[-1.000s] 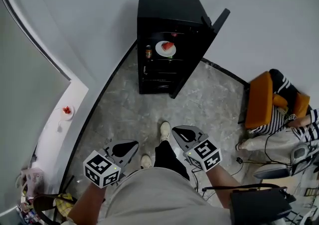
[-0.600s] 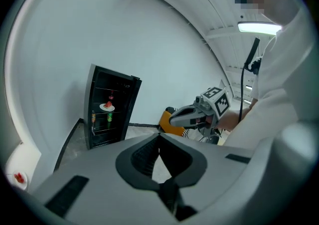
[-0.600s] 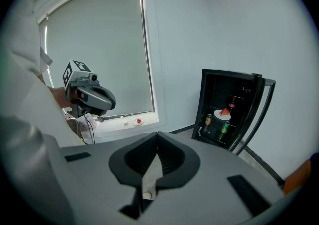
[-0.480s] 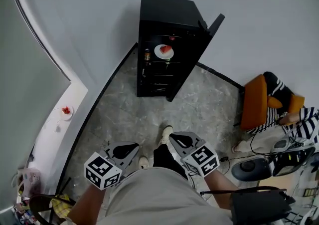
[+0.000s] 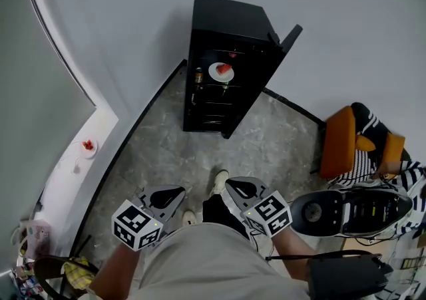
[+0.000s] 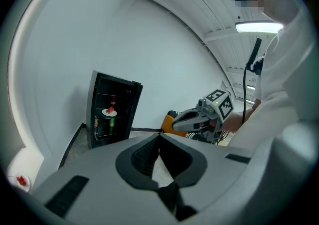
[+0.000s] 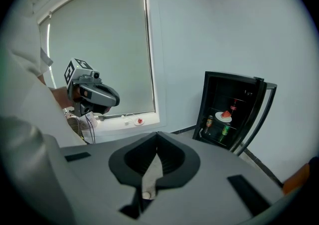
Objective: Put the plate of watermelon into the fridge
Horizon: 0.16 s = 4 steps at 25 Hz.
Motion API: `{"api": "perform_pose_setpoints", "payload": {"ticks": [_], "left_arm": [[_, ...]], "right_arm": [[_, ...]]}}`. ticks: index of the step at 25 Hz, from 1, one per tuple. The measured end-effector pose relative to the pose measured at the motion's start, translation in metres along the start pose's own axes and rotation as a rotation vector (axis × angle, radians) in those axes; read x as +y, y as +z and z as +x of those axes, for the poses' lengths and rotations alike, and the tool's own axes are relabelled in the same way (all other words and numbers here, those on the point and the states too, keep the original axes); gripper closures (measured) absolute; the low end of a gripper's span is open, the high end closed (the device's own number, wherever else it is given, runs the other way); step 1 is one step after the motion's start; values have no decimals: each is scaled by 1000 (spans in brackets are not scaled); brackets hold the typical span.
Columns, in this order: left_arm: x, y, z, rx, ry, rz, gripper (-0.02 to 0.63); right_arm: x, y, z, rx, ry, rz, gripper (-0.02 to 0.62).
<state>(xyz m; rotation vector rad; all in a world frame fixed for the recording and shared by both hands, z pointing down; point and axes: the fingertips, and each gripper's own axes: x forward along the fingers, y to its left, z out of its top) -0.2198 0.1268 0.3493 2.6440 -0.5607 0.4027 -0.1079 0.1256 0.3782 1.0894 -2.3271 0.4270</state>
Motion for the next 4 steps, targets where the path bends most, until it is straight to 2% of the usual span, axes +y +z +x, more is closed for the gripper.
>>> {"api": "perform_pose_setpoints", "payload": {"ticks": [4], "left_arm": [[2, -1, 2, 6, 11, 1, 594]], "right_arm": [[-4, -2, 1, 2, -1, 0, 580]]}}
